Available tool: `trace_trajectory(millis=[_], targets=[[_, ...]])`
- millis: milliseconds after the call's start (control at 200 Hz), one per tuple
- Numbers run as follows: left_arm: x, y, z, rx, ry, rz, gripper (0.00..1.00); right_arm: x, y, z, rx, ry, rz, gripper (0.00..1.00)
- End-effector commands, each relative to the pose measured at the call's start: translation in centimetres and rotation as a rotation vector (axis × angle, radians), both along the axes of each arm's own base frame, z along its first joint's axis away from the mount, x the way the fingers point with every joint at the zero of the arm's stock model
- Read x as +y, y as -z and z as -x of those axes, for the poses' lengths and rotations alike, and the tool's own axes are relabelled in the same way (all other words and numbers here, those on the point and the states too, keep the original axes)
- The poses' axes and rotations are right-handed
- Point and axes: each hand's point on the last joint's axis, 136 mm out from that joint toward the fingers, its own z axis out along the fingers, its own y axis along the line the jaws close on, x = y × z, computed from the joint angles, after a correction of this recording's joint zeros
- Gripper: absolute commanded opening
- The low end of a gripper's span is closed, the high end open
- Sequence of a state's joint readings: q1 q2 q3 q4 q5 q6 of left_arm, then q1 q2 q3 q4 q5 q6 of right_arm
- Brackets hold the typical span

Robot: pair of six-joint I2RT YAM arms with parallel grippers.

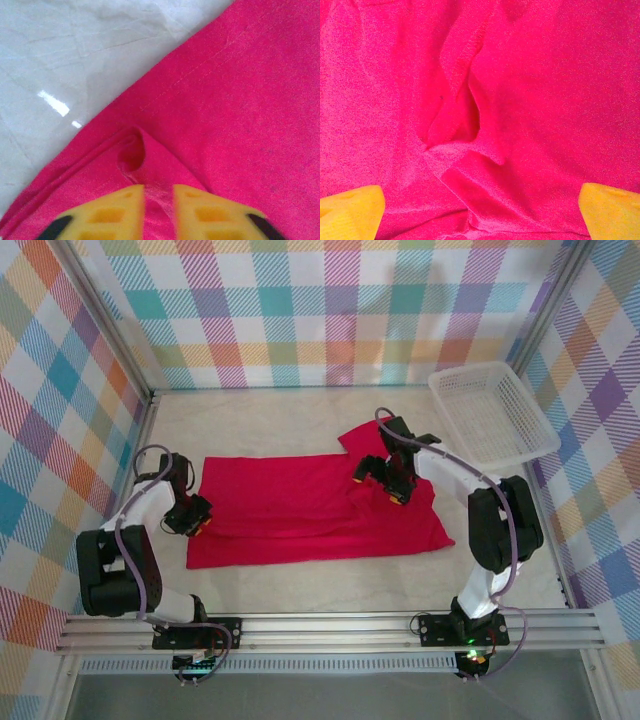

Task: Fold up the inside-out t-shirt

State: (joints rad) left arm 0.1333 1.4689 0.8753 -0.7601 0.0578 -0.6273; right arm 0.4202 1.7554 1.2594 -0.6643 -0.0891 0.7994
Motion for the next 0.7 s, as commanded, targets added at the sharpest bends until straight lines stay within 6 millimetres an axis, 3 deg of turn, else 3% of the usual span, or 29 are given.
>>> trace_trajectory(millis=[0,110,445,695], targets=[[0.5,0.5,-0.5,0.009,-0.010,-0.017,0.10,0.3,0.4,0.1,0.028,-0.015,0.003,1.00],[0.6,0.3,-1.1,0.006,-0.004,-0.021,0.00,0.2,0.4,0.3,0.028,-0.014,0.006,1.00],[0.3,-1.6,-2.6,-0.067,-0.017,-0.011,0.00,-0.2,0.3,0.7,0.026,-0.013,0.014,1.00],[0.5,-1.2,-4.2,-0.056,-0.022,-0.016,0.00,-0.1,0.4,0.8,0.031,-0.012,0.010,1.00]])
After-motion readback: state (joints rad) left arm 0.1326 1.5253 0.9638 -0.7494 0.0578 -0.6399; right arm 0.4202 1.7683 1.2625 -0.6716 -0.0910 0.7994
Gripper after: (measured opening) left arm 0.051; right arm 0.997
